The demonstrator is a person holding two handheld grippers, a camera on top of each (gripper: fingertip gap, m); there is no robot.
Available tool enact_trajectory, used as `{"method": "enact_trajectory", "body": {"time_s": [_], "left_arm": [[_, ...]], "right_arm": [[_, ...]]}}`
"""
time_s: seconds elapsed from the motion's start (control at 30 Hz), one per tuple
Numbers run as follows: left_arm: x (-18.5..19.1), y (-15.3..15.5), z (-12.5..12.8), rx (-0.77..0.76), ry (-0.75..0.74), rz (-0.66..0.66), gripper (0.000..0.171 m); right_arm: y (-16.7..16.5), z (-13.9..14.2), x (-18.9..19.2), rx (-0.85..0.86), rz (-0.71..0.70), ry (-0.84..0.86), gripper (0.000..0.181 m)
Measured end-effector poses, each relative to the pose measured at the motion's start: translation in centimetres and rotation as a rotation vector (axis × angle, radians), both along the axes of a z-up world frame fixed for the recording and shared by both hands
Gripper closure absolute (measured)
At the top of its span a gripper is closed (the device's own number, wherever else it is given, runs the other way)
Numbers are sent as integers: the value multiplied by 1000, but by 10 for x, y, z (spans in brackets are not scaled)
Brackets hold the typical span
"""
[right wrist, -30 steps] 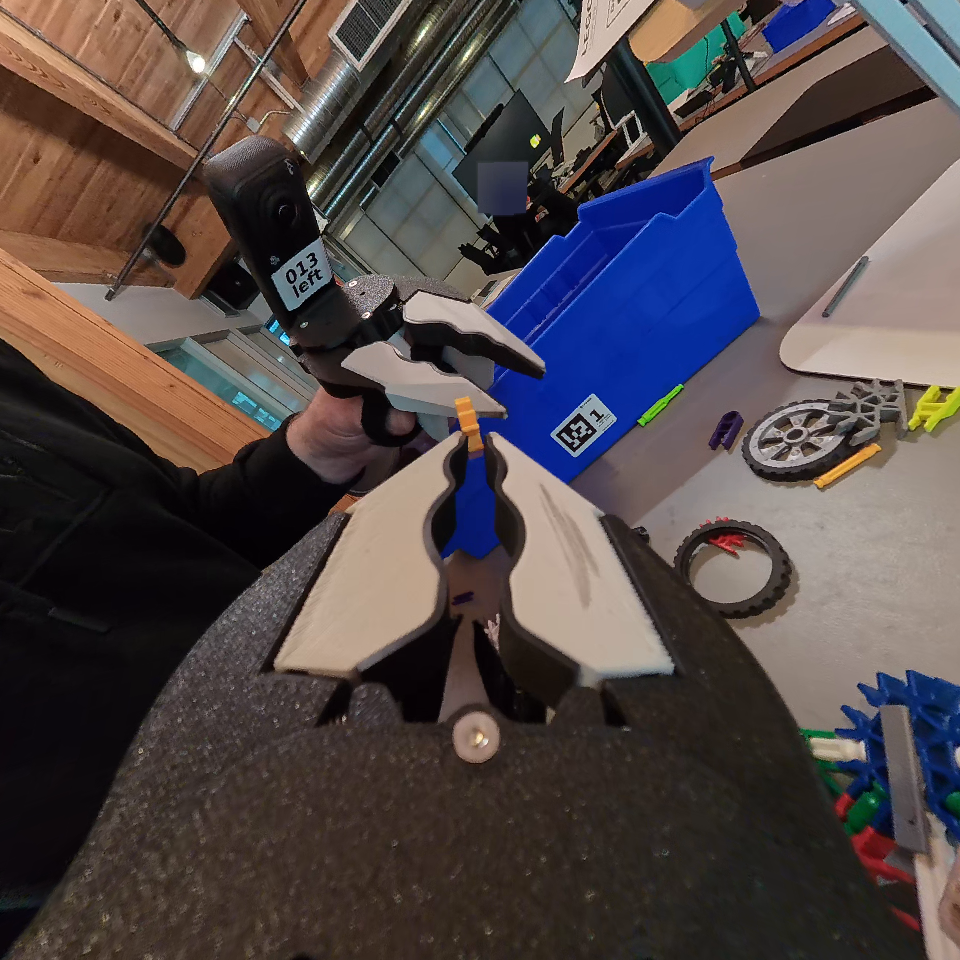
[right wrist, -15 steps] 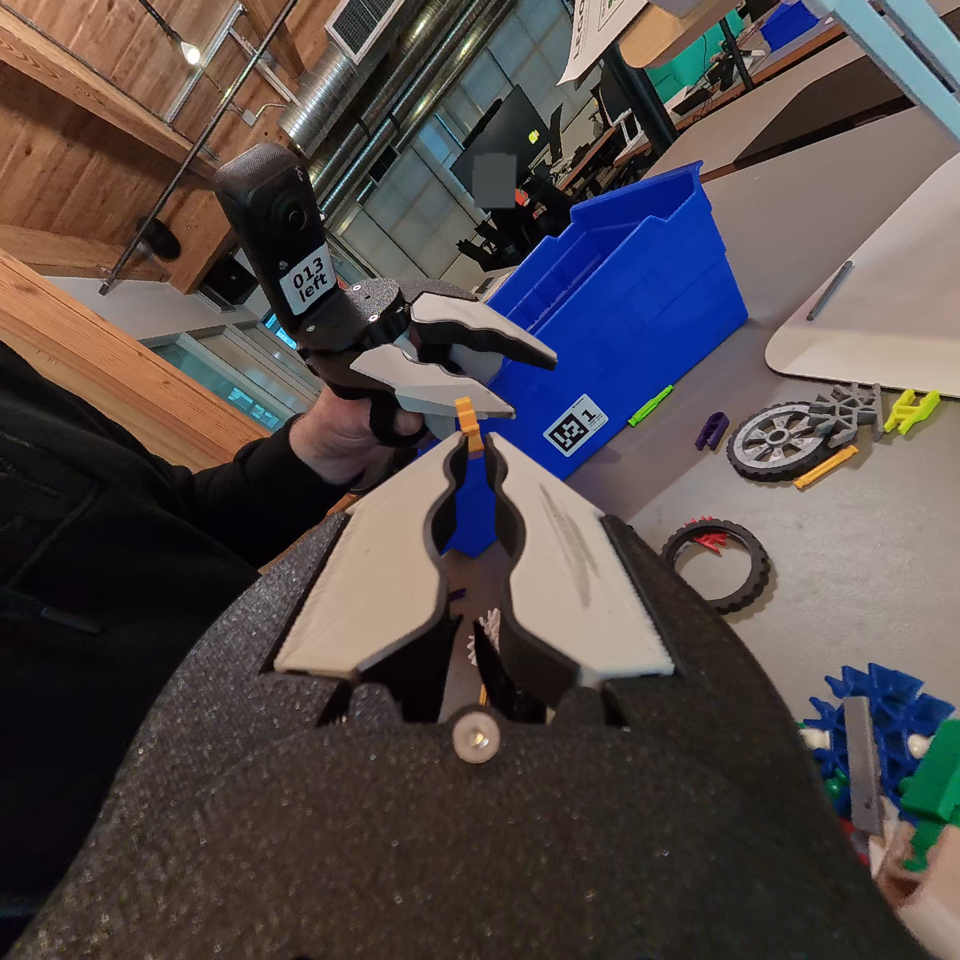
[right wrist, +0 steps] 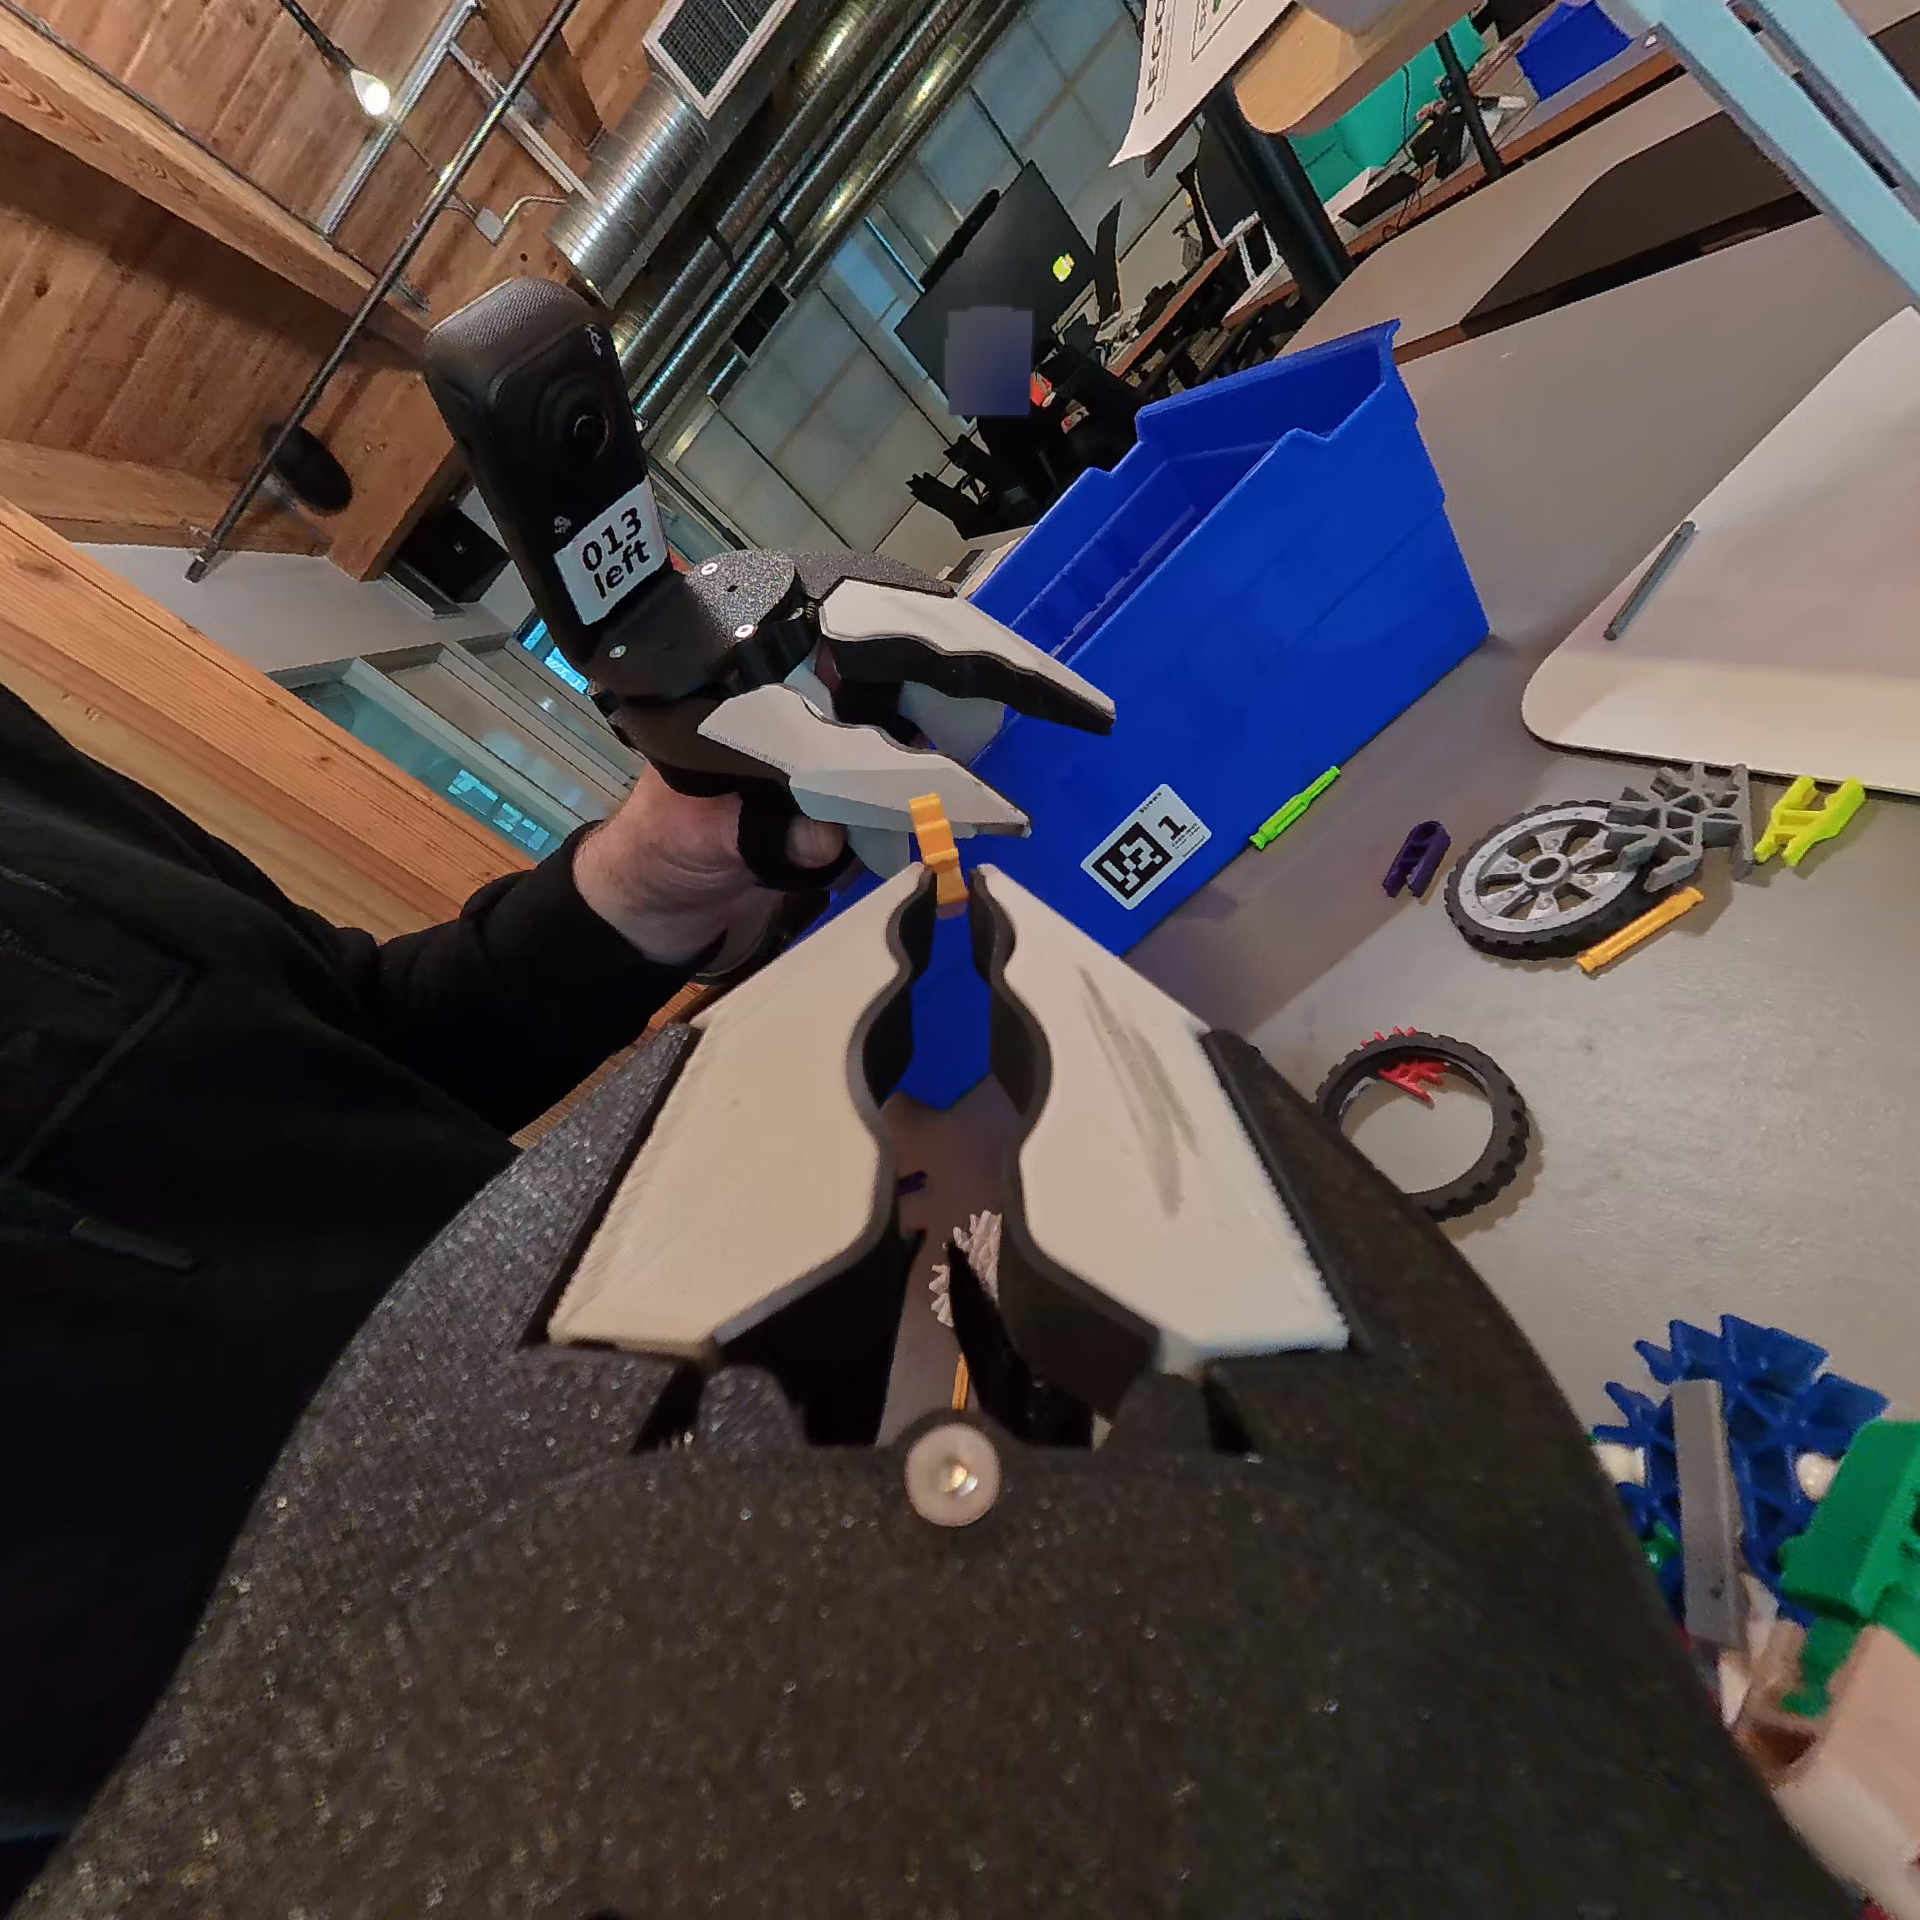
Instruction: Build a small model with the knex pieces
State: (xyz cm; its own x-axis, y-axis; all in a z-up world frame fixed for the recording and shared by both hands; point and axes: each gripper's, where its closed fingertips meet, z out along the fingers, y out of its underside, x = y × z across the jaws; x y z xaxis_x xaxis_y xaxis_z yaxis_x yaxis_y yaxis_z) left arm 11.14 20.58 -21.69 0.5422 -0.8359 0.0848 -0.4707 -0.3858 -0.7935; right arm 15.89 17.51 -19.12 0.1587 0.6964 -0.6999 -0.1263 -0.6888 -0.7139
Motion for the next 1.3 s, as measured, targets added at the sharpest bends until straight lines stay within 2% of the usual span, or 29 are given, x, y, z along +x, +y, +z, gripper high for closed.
{"method": "enact_trajectory", "body": {"time_s": [0.57,0.97,1.1,1.3], "left_arm": [[0,0,-1,10,17,1,135],[-3,-10,5,31,30,-12,137],[-17,-16,15,59,37,2,140],[-63,-15,23,82,101,89,142]], "right_arm": [[-4,2,2,19,-12,-23,175],[-19,5,3,82,-20,-138,176],[-31,-4,1,90,-11,-200,176],[-53,-30,-12,81,54,-328,175]]}}
